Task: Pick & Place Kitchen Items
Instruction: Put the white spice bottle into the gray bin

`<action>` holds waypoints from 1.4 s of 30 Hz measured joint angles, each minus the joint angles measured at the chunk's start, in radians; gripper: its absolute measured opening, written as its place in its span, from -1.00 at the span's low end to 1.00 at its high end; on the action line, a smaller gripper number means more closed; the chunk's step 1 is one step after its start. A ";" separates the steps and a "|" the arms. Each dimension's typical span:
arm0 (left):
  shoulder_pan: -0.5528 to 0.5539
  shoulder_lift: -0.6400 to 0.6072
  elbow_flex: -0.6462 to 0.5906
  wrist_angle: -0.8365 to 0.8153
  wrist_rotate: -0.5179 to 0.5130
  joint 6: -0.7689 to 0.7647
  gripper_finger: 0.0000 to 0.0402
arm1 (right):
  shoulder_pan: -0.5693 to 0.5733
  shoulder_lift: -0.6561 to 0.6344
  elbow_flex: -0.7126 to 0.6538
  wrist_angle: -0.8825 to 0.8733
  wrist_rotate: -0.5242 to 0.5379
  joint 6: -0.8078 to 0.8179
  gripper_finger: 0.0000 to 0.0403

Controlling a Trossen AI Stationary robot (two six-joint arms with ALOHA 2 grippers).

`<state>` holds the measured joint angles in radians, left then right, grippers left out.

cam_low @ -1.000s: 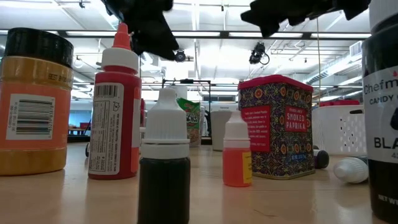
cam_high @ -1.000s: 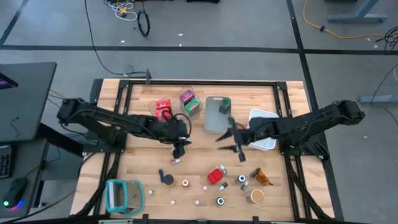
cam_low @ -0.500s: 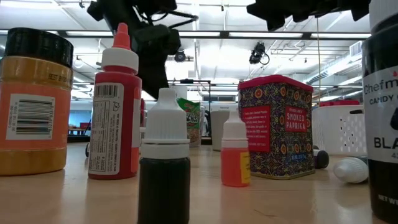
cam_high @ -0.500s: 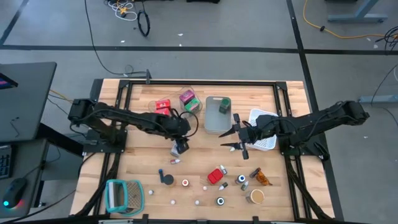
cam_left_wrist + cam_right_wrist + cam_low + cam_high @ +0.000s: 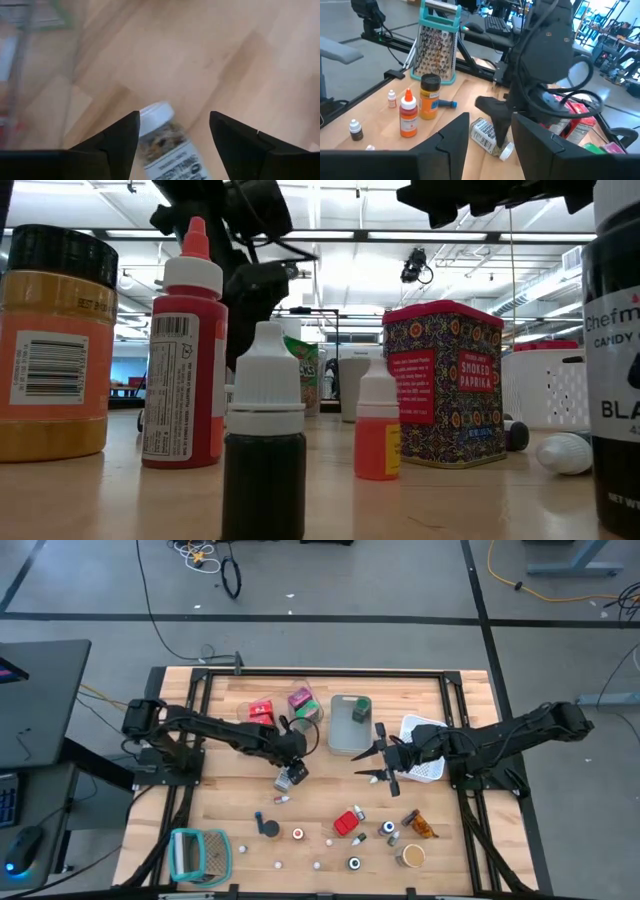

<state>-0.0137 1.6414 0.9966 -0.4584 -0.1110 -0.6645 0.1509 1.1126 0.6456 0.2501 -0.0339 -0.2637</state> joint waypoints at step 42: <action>0.223 0.002 0.002 -0.099 0.209 -0.154 0.25 | 0.000 0.000 0.000 -0.005 0.000 -0.008 -0.22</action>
<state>0.2089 1.6432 0.9981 -0.5578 0.0978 -0.8183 0.1509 1.1130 0.6456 0.2455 -0.0338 -0.2714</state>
